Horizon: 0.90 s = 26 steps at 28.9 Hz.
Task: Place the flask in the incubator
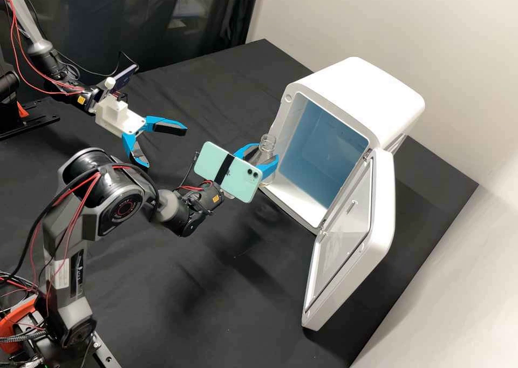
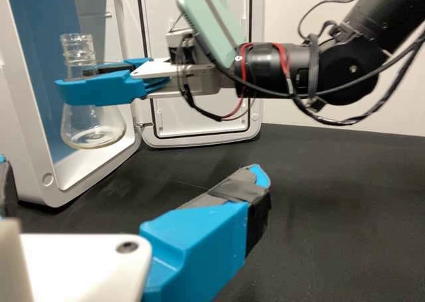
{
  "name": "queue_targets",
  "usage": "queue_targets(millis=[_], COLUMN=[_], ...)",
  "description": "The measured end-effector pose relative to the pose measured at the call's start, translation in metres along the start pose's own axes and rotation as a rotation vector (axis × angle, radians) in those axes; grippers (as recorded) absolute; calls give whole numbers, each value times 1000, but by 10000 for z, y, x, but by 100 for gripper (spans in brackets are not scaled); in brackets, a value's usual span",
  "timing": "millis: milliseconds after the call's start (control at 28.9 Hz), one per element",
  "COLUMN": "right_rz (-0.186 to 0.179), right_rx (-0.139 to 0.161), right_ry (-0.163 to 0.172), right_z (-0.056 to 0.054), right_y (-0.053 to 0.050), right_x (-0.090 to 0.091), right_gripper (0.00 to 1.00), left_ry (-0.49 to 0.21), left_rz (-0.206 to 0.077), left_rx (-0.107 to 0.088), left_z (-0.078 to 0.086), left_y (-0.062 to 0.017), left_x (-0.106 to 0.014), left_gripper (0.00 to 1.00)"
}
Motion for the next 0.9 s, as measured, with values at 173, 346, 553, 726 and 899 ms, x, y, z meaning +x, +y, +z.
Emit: queue_targets(millis=[173, 346, 553, 726, 899], right_rz=[-7, 1, 11, 30, 35], right_rx=[-9, -6, 6, 10, 10], right_ry=[-27, -44, -91, -107, -117], right_z=[34, 74, 184, 239, 277], right_y=[-3, 32, 98, 166, 194], right_x=[123, 273, 356, 437, 507], right_gripper=[0, 0, 0, 0, 0], left_ry=[-2, -2, -2, -2, -3], left_rz=[-1, -3, -4, -4, -4], left_rx=[2, 1, 1, 1, 2], left_z=[2, 1, 0, 0, 1], left_y=[-1, -6, -9, -9, -9], left_x=[0, 2, 3, 3, 3], left_gripper=[100, 100, 100, 100, 100])
